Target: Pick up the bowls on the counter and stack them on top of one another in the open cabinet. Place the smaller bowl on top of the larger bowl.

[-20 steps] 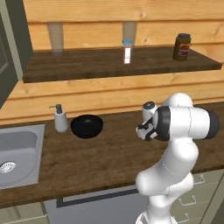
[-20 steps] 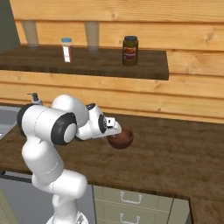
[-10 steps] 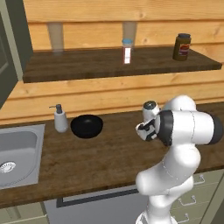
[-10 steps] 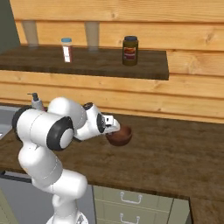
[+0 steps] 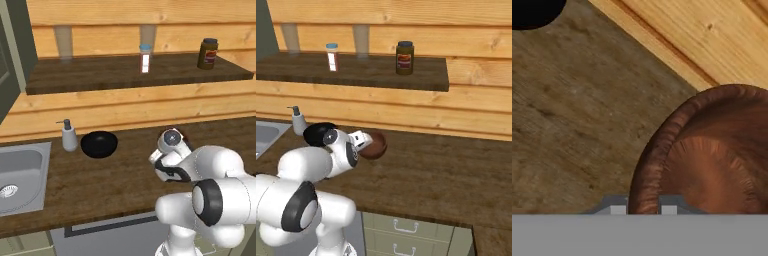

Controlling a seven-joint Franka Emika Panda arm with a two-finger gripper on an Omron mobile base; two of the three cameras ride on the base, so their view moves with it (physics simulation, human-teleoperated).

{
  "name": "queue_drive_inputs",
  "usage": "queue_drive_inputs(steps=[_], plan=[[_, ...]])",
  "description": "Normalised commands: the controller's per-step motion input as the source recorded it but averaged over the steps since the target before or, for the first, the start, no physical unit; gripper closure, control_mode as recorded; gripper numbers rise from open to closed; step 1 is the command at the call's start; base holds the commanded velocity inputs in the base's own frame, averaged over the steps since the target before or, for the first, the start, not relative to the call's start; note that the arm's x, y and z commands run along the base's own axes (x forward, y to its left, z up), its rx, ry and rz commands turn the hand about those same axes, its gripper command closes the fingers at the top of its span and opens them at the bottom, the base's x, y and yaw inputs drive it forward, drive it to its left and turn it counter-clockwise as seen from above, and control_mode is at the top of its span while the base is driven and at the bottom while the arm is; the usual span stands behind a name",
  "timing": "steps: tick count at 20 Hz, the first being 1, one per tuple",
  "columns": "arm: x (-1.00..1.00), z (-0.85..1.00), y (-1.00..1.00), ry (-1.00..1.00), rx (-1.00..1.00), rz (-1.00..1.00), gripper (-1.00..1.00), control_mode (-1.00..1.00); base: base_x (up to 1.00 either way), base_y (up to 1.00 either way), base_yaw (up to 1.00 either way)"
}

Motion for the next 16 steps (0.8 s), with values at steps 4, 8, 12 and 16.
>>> queue_drive_inputs(steps=[4, 8, 12, 16], plan=[[-0.03, 1.0, 0.48, 0.02, -0.11, 0.45, 1.0, -1.0, 0.0, 0.0, 0.0], [-0.04, 0.95, 0.33, 0.26, -0.11, 0.32, 1.0, -1.0, 0.0, 0.0, 0.0], [-0.3, 0.0, 0.05, 0.1, -0.07, 0.1, 1.0, -1.0, 0.0, 0.0, 0.0], [-0.04, 0.03, 0.38, -0.06, -0.01, 0.13, 1.0, -1.0, 0.0, 0.0, 0.0]])
